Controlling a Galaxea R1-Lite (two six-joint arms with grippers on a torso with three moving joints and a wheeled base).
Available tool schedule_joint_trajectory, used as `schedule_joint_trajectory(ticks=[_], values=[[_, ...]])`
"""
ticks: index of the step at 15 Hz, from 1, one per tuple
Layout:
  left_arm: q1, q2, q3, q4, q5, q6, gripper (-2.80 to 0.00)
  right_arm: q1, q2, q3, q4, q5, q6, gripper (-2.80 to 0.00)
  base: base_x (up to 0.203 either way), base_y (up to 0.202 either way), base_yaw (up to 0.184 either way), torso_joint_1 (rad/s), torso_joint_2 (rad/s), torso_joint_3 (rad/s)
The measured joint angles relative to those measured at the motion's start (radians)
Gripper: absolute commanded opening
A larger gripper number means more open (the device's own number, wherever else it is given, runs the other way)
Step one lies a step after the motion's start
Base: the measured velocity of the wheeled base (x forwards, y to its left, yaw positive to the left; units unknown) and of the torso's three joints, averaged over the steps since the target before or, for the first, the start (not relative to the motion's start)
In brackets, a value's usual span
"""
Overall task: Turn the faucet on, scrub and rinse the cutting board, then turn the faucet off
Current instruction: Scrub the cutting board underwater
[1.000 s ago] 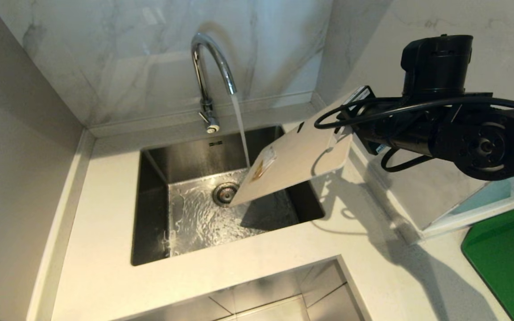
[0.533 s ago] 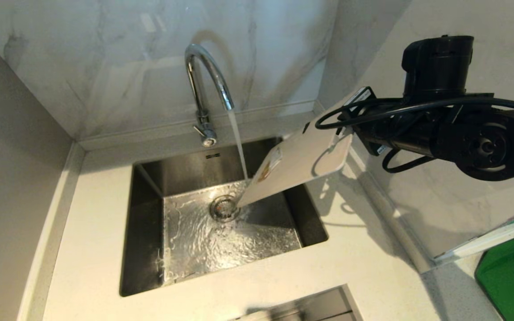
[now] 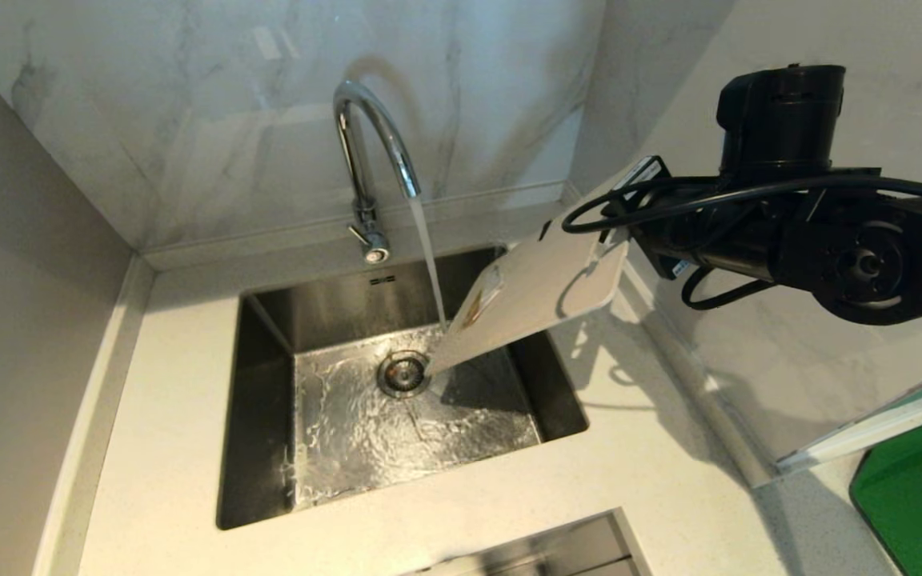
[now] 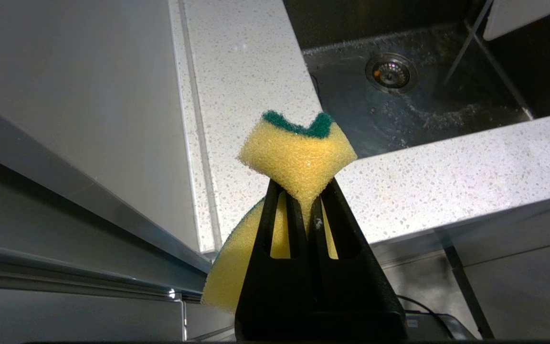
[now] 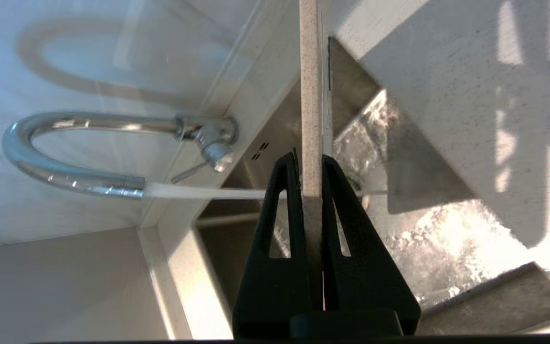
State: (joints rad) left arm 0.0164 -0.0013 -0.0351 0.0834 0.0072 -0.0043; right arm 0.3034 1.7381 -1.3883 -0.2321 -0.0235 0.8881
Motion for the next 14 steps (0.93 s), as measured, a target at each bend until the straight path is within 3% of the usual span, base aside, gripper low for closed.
schedule_joint_trajectory(ticks=[4,8,14], values=[[0.0,0.0,0.0,-0.001,0.0,0.0,-2.8,-0.001,0.029,-0.008,-0.061,0.149,0.063,-2.8,0.0,0.0,0.0,0.0,0.0,0.0],[0.0,0.0,0.0,-0.001,0.0,0.0,-2.8,0.001,0.087,-0.021,-0.173,0.205,0.121,-2.8,0.0,0.0,0.0,0.0,0.0,0.0],[0.0,0.0,0.0,-0.001,0.0,0.0,-2.8,0.006,0.167,-0.035,-0.193,0.226,0.154,-2.8,0.0,0.0,0.0,0.0,0.0,0.0]])
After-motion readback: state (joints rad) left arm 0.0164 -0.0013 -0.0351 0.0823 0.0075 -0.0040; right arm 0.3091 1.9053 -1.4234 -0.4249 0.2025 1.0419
